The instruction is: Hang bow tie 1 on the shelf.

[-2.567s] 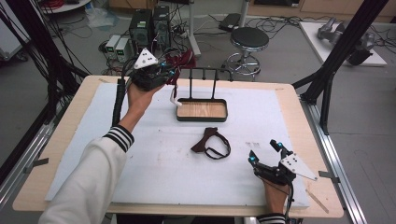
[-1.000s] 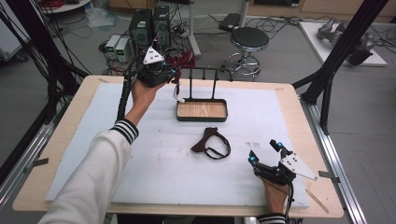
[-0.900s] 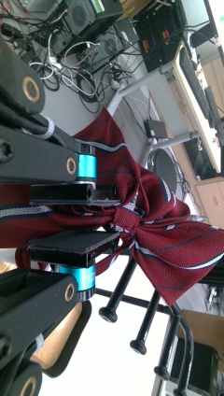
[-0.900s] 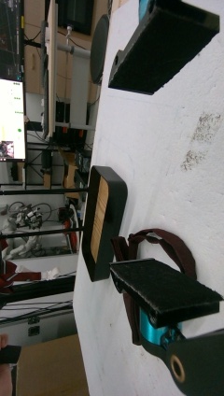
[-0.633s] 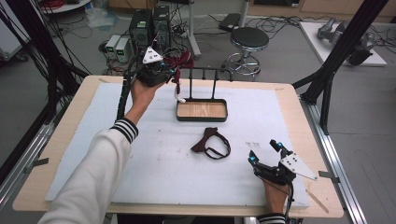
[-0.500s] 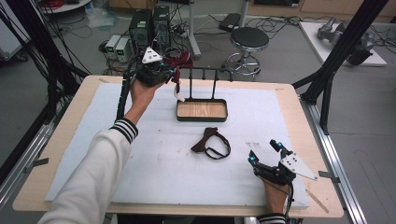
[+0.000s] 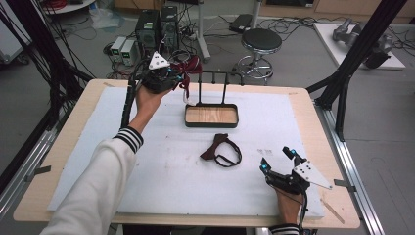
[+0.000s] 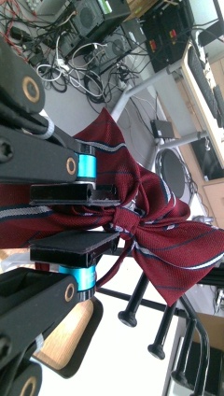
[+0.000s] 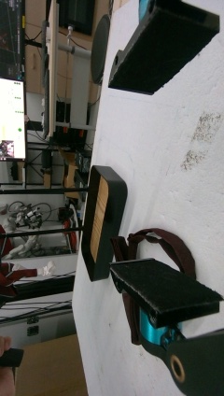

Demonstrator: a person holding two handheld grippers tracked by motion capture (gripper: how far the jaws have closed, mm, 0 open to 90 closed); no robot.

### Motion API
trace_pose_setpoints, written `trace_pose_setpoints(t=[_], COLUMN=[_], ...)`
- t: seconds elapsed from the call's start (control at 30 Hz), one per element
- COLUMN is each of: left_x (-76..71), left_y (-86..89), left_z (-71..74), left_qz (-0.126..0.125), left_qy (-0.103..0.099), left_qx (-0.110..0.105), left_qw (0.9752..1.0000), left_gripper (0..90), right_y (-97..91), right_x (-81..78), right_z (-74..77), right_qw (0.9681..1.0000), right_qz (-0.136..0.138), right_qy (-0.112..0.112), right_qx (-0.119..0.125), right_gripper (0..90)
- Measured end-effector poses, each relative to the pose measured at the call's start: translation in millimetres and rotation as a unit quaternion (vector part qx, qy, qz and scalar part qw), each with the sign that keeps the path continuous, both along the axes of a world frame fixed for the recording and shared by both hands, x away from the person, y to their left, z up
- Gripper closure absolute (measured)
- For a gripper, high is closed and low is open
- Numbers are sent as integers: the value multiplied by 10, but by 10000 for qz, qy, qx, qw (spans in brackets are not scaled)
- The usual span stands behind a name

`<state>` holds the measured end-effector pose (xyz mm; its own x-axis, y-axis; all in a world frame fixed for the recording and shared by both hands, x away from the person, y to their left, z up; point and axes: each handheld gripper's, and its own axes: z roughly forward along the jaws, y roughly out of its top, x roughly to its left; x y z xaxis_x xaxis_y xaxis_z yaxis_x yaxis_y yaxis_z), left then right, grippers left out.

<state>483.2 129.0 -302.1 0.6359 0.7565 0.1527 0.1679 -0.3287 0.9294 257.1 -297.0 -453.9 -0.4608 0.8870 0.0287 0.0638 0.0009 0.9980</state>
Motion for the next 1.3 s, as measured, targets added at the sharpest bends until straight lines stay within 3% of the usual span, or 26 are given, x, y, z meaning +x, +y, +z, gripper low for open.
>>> trace_pose_setpoints(t=[0.33,0.63,1.03,1.3], left_x=[-40,13,26,39], left_y=[35,36,57,105], left_z=[-27,-69,-131,-184], left_qz=[-22,36,18,-65], left_qy=[47,119,213,359], left_qx=[25,-62,0,-158], left_qw=[10000,9999,9998,9992], left_gripper=[752,752,755,755], right_y=[0,0,0,-1], right_x=[0,-2,-2,-3], right_z=[-1,0,0,1], right_qw=[10000,10000,10000,10000], right_qz=[9,6,1,1], right_qy=[-14,-5,-8,-6], right_qx=[-19,-7,-15,-27], right_gripper=[99,99,99,99])
